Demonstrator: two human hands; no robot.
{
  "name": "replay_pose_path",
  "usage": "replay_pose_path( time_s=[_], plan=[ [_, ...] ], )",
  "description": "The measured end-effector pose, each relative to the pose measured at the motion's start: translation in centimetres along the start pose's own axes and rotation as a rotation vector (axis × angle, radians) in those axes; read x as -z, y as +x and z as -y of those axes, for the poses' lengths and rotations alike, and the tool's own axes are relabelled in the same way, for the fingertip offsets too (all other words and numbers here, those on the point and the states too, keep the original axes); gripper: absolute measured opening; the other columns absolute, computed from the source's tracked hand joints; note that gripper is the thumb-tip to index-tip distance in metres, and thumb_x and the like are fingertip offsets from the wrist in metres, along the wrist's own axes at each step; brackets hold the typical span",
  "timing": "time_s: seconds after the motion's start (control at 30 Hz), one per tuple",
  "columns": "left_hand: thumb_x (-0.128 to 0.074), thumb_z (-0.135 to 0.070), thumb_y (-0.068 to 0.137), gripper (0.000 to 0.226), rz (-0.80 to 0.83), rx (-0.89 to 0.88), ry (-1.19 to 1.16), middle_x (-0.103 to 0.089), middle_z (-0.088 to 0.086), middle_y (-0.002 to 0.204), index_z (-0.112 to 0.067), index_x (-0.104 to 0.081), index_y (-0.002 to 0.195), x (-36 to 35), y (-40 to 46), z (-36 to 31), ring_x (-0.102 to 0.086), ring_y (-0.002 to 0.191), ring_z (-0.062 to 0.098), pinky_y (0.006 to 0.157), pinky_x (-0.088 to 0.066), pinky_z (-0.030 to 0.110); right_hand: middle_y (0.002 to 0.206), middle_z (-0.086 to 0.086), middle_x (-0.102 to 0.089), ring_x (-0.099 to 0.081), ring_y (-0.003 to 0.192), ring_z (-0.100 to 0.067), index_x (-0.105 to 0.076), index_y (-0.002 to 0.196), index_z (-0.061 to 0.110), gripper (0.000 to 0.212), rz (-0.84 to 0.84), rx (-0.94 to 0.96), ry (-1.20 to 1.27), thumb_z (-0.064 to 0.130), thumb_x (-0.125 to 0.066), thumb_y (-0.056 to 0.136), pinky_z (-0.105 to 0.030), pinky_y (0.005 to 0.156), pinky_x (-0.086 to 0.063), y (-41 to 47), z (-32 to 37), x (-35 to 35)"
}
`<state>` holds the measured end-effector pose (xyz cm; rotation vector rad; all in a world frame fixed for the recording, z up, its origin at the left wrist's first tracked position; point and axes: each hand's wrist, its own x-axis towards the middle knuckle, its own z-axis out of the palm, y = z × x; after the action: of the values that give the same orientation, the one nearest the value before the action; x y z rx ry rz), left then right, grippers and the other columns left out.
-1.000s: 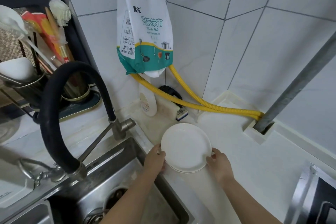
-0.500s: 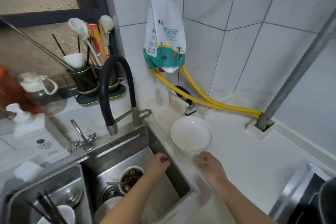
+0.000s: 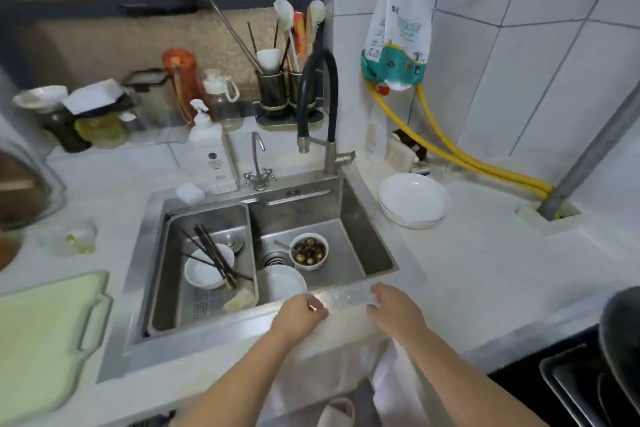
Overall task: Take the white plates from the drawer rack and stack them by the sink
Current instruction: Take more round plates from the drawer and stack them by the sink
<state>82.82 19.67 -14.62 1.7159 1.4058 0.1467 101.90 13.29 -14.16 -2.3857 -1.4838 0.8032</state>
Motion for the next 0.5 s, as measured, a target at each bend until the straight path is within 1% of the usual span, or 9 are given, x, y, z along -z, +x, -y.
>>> replay_pose_path(
  time_s=[0.07,0.13,0.2,0.23,0.3,0.33,0.37,0.43,0.5],
  plan=[
    [-0.064,-0.029,0.083,0.017,-0.015,0.034,-0.045,-0.071,0.009,0.094,-0.014,-0.069,0.088,-0.3,-2.7,2.7,-0.067,0.089,0.028,0.082,-0.052,0.033,0.129,-0.006,-0.058,-0.053,0.121,-0.023,-0.051,0.13,0.017,0.042,0.032,0.06,-0.021,0.03,-0.052,0.09,-0.03,0.099,-0.042,-1.7,1.1,-1.9],
    [-0.063,-0.03,0.084,0.02,-0.02,0.063,-0.058,-0.07,0.008,0.095,-0.012,-0.069,0.089,-0.3,-5.3,5.3,-0.065,0.086,0.025,0.081,-0.051,0.033,0.125,-0.005,-0.06,-0.055,0.117,-0.023,-0.053,0.128,0.017,0.041,0.07,0.112,-0.041,0.032,-0.053,0.09,-0.031,0.096,-0.044,-3.6,2.5,-3.9],
    [-0.062,-0.032,0.083,0.017,-0.026,0.08,-0.024,-0.069,0.004,0.087,-0.016,-0.068,0.083,-0.1,-7.5,7.9,-0.061,0.077,0.017,0.073,-0.048,0.028,0.121,-0.005,-0.063,-0.058,0.112,-0.022,-0.057,0.123,0.018,0.037,0.106,0.165,-0.083,0.031,-0.052,0.088,-0.031,0.092,-0.045,-5.4,4.1,-5.8],
    [-0.06,-0.032,0.083,0.014,-0.024,0.091,0.001,-0.067,0.001,0.082,-0.02,-0.065,0.077,0.1,-8.5,9.2,-0.058,0.074,0.014,0.069,-0.045,0.026,0.118,-0.004,-0.064,-0.058,0.11,-0.023,-0.059,0.12,0.018,0.035,0.122,0.193,-0.105,0.03,-0.052,0.087,-0.031,0.089,-0.046,-6.3,4.8,-6.7],
    [-0.058,-0.031,0.082,0.023,-0.01,0.115,0.038,-0.059,-0.001,0.073,-0.024,-0.053,0.062,0.7,-10.4,11.7,-0.054,0.071,0.014,0.065,-0.039,0.026,0.112,-0.004,-0.066,-0.06,0.104,-0.024,-0.062,0.111,0.018,0.031,0.158,0.241,-0.143,0.029,-0.051,0.085,-0.031,0.084,-0.047,-7.9,6.3,-8.6],
    [-0.058,-0.03,0.082,0.027,-0.008,0.127,0.04,-0.055,0.0,0.07,-0.023,-0.047,0.059,1.1,-11.2,13.0,-0.051,0.068,0.015,0.064,-0.036,0.026,0.11,-0.005,-0.067,-0.06,0.102,-0.025,-0.062,0.107,0.016,0.029,0.178,0.255,-0.166,0.029,-0.05,0.084,-0.031,0.081,-0.048,-8.6,6.9,-9.5],
    [-0.057,-0.03,0.083,0.027,-0.007,0.149,0.027,-0.051,0.002,0.068,-0.022,-0.045,0.06,1.4,-12.1,14.3,-0.048,0.066,0.015,0.063,-0.034,0.027,0.109,-0.006,-0.067,-0.061,0.102,-0.026,-0.062,0.105,0.015,0.028,0.201,0.268,-0.193,0.029,-0.05,0.084,-0.032,0.081,-0.048,-9.3,7.6,-10.4],
    [-0.056,-0.03,0.084,0.022,-0.021,0.198,-0.007,-0.047,0.004,0.069,-0.02,-0.046,0.066,2.3,-14.1,16.9,-0.043,0.064,0.013,0.062,-0.03,0.027,0.113,-0.008,-0.066,-0.06,0.106,-0.028,-0.061,0.108,0.014,0.03,0.25,0.298,-0.253,0.03,-0.048,0.086,-0.033,0.084,-0.049,-10.5,9.1,-12.1],
    [-0.055,-0.03,0.084,0.018,-0.053,0.243,-0.049,-0.049,0.004,0.069,-0.021,-0.048,0.069,3.3,-16.4,19.8,-0.045,0.064,0.014,0.062,-0.032,0.026,0.117,-0.008,-0.065,-0.059,0.109,-0.028,-0.06,0.112,0.014,0.033,0.289,0.32,-0.29,0.031,-0.047,0.087,-0.033,0.087,-0.048,-11.7,10.8,-13.9]
  ],
)
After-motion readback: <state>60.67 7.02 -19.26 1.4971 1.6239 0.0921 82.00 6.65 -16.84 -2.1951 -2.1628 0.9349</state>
